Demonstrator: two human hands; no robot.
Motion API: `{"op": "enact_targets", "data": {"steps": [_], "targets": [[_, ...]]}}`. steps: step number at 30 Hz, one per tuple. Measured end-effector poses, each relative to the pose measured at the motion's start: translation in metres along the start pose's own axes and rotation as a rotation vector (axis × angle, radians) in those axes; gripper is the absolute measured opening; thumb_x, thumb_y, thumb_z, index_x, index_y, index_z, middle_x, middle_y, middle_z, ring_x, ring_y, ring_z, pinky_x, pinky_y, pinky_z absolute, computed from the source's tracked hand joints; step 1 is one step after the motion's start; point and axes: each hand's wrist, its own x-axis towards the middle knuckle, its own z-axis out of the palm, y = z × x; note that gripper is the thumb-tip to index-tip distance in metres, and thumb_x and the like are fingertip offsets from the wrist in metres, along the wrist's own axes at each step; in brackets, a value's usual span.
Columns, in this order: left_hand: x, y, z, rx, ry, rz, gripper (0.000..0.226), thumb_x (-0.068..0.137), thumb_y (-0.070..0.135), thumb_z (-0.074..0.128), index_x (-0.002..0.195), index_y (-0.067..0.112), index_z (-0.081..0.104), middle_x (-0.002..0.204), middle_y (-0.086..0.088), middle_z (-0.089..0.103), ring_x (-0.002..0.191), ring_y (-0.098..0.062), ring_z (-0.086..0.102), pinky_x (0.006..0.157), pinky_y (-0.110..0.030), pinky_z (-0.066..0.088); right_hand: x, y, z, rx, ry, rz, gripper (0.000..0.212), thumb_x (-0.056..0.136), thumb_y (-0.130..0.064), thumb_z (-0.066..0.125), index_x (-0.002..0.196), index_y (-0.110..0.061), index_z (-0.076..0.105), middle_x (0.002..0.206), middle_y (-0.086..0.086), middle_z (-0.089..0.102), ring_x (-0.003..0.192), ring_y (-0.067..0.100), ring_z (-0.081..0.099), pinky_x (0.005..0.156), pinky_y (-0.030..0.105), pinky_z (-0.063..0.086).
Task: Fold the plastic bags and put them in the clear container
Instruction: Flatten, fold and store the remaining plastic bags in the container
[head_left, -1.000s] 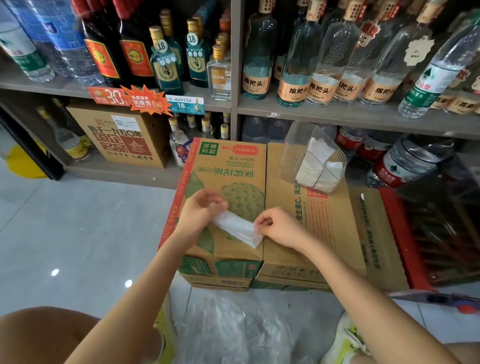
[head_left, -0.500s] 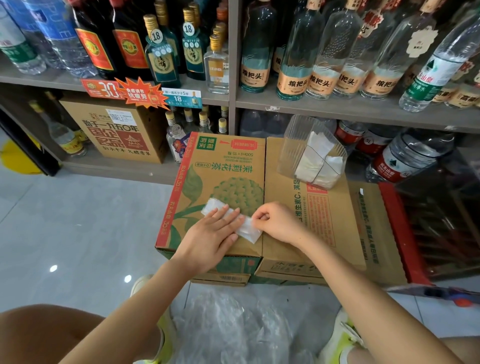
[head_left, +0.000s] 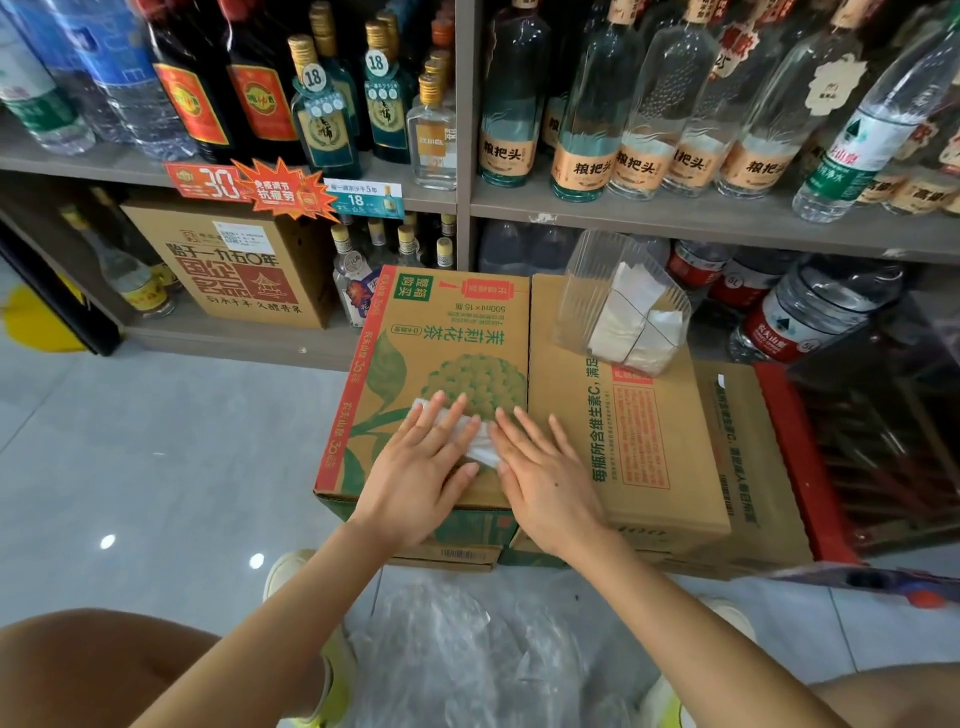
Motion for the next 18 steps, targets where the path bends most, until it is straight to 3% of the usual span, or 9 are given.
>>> {"op": "enact_targets", "data": {"steps": [3, 9, 18], "targets": [[-0.003, -0.002, 0.001, 0.043, -0.05, 0.054, 0.06, 0.104, 0.048, 0.017, 0.143, 0.013, 0.044, 0.149, -0.008, 0.04, 0.142, -0.028, 0.028, 0.117, -0.038, 0.015, -0.001, 0.002, 0.001, -0.014, -0.013, -0.008, 0.055, 0.101, -0.044, 0.003, 0.146, -0.018, 0.02, 0.154, -0.005, 0.019, 0.146, 0.016, 0.012, 0.115, 0.042, 0.002], [0.0, -0.033, -0.005, 0.042, -0.131, 0.041, 0.06, 0.102, 0.049, 0.007, 0.15, 0.018, 0.029, 0.154, 0.003, 0.027, 0.146, -0.017, 0.02, 0.118, -0.027, 0.003, -0.001, 0.003, 0.0, -0.026, -0.051, -0.025, 0.069, 0.095, -0.05, -0.012, 0.149, -0.018, 0.018, 0.155, -0.007, 0.01, 0.146, 0.014, 0.004, 0.116, 0.041, -0.003], [-0.004, -0.041, -0.008, 0.079, -0.16, 0.019, 0.06, 0.102, 0.044, 0.003, 0.15, 0.019, 0.03, 0.154, 0.005, 0.028, 0.145, -0.017, 0.018, 0.118, -0.036, 0.003, -0.001, 0.002, -0.004, 0.022, -0.085, -0.009, 0.076, 0.084, -0.058, -0.027, 0.148, -0.026, -0.001, 0.156, -0.012, -0.004, 0.146, 0.01, -0.01, 0.117, 0.043, -0.011]]}}
